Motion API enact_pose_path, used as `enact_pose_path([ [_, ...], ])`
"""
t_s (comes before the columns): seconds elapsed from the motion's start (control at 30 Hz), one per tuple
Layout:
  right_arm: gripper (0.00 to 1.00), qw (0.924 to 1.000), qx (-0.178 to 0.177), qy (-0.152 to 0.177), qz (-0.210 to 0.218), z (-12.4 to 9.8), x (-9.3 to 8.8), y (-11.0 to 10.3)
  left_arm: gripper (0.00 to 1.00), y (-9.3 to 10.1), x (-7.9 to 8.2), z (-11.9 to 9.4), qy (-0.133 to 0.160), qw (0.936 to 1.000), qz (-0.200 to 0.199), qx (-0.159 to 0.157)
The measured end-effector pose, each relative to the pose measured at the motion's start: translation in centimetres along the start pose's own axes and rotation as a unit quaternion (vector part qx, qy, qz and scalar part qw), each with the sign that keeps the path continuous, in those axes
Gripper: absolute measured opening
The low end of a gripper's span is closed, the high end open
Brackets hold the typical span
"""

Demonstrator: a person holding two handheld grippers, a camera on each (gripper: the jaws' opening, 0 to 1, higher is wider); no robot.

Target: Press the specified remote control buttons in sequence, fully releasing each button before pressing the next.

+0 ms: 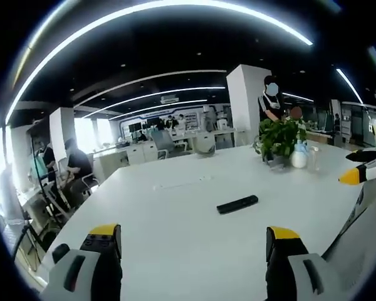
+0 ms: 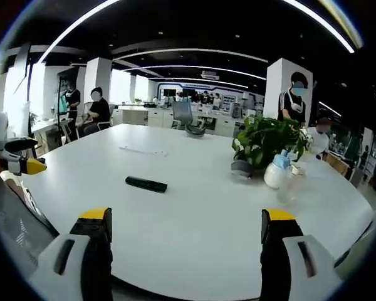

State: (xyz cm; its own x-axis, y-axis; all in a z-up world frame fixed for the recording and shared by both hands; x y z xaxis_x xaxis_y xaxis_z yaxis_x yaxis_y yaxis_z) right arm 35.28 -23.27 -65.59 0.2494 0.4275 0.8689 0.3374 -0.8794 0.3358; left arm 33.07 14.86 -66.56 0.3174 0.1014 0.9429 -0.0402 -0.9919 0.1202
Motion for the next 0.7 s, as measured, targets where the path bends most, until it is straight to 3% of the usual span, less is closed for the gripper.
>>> enact_pose_path([
  [0.13,1.00,0.9991,0.011,-0.016,0.037,0.11,-0.23,0.07,1.00,0.15,0.06,-0.07,0.000,1.0000,-0.003,0.000],
  [0.57,1.00,0.9997,-0.007,-0.009,0.020,-0.13,-0.14,0.24,1.00,0.17,-0.22,0.03,-0.012,0.9999,0.008,0.007],
  [0.7,0.98,0.9997,-0.013,-0.007,0.018,-0.21,-0.15,0.36,0.95,0.26,-0.33,0.01,-0.027,0.9995,0.012,0.012],
])
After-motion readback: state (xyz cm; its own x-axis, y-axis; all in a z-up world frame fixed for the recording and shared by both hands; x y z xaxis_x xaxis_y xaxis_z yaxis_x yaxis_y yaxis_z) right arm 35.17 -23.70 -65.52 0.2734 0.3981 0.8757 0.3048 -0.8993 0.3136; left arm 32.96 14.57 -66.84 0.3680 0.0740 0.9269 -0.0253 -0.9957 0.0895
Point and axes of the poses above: the point that each gripper's makers call its tool centre point, and the gripper's own axes: z roughly forward along the fingers, y roughly to its right, x roughly out of its top, the point moved 10 cm from there along -z, roughly backward along the fingers, and after that the axes turned 15 degrees about -z, right-handed, at the moved point
